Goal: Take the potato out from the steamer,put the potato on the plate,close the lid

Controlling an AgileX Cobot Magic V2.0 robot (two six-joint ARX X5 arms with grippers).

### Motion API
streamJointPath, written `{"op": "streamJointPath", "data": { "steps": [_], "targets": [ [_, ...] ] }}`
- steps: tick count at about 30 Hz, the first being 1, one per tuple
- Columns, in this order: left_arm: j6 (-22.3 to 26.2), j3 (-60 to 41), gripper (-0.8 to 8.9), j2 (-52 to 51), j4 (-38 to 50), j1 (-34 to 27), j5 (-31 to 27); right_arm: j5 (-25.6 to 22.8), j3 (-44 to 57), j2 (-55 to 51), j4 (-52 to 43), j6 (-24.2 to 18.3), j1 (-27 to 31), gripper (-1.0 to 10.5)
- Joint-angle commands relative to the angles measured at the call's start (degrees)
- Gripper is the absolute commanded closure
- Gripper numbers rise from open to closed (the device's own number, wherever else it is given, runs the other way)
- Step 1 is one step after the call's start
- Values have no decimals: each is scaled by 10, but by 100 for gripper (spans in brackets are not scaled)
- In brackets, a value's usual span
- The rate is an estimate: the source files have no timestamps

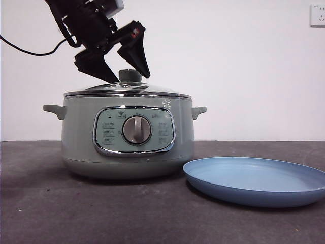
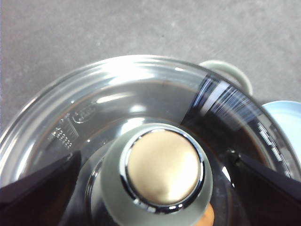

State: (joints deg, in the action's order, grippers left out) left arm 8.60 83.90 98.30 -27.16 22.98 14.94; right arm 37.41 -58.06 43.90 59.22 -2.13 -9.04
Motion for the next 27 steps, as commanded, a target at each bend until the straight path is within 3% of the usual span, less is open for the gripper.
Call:
{"op": "streamJointPath", "data": {
  "steps": [1, 3, 8, 16, 27],
  "targets": [
    [7, 0, 222, 4, 7, 7, -6, -1, -2, 0, -2, 1, -2, 319],
    [7, 0, 279, 4, 7, 12, -14, -2, -2, 0, -2, 1, -2, 320],
    [7, 0, 570, 4, 4, 15, -29, -3, -2, 0, -2, 1, -2, 319],
    [5, 0, 824, -2, -13, 14, -29, -3, -2, 2, -2, 1, -2, 320],
    [4, 19, 826, -7, -26, 14, -29, -4, -2, 9, -2, 1, -2, 320]
  ]
}}
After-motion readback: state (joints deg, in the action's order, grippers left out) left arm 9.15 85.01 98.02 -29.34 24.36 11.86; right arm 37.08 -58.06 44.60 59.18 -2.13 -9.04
